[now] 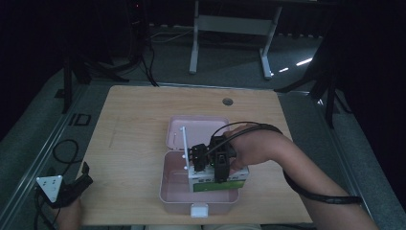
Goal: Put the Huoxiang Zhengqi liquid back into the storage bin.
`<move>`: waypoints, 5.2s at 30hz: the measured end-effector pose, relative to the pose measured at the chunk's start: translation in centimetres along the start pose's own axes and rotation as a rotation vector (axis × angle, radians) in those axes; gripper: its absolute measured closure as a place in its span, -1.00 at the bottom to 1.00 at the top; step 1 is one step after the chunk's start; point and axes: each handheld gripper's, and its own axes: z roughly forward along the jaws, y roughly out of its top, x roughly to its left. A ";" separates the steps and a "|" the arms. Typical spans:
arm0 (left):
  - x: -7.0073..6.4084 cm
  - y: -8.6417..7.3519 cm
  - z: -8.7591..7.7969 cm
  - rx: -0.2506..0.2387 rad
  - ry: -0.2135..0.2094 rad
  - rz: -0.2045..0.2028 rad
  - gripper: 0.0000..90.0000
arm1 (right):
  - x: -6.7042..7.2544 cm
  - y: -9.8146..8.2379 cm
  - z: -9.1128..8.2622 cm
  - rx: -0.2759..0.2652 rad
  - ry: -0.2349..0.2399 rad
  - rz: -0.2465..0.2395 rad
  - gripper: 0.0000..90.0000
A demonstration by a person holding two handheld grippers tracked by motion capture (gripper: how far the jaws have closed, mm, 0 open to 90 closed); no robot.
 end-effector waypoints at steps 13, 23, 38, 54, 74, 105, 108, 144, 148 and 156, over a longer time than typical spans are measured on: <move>0.6 0.0 -0.1 -0.004 -0.003 -0.047 -0.94 | -0.8 2.0 3.7 0.012 -0.007 -0.003 0.37; 0.6 0.0 -0.1 -0.006 -0.005 -0.051 -0.94 | -1.8 2.2 8.1 0.025 0.031 0.022 0.37; 0.5 0.0 -0.1 -0.007 -0.005 -0.044 -0.94 | -2.1 2.3 12.3 -0.001 0.053 0.037 0.37; 0.5 0.0 -0.1 -0.008 -0.001 -0.039 -0.94 | -2.1 1.9 14.7 0.011 0.109 0.036 0.21; 0.4 0.0 -0.1 -0.002 -0.002 -0.030 -0.94 | -2.2 -2.2 8.2 -0.235 -0.028 0.043 -0.70; 0.3 0.0 -0.1 -0.003 0.003 -0.026 -0.94 | -4.8 -17.5 8.1 -0.591 -0.199 0.376 -0.70; 0.2 -0.1 -0.1 -0.003 0.002 -0.020 -0.94 | -5.5 -18.4 9.9 -0.607 -0.233 0.438 -0.70; 0.2 -0.1 -0.1 -0.004 0.005 -0.016 -0.94 | -5.9 -22.0 24.1 -0.917 -0.576 0.937 -0.71; 0.2 -0.1 -0.1 -0.003 0.006 -0.015 -0.94 | -5.4 -22.9 24.7 -0.917 -0.602 0.970 -0.72; 0.2 -0.1 -0.1 -0.003 0.006 -0.015 -0.94 | -4.6 -24.6 25.1 -0.960 -0.619 1.044 -0.72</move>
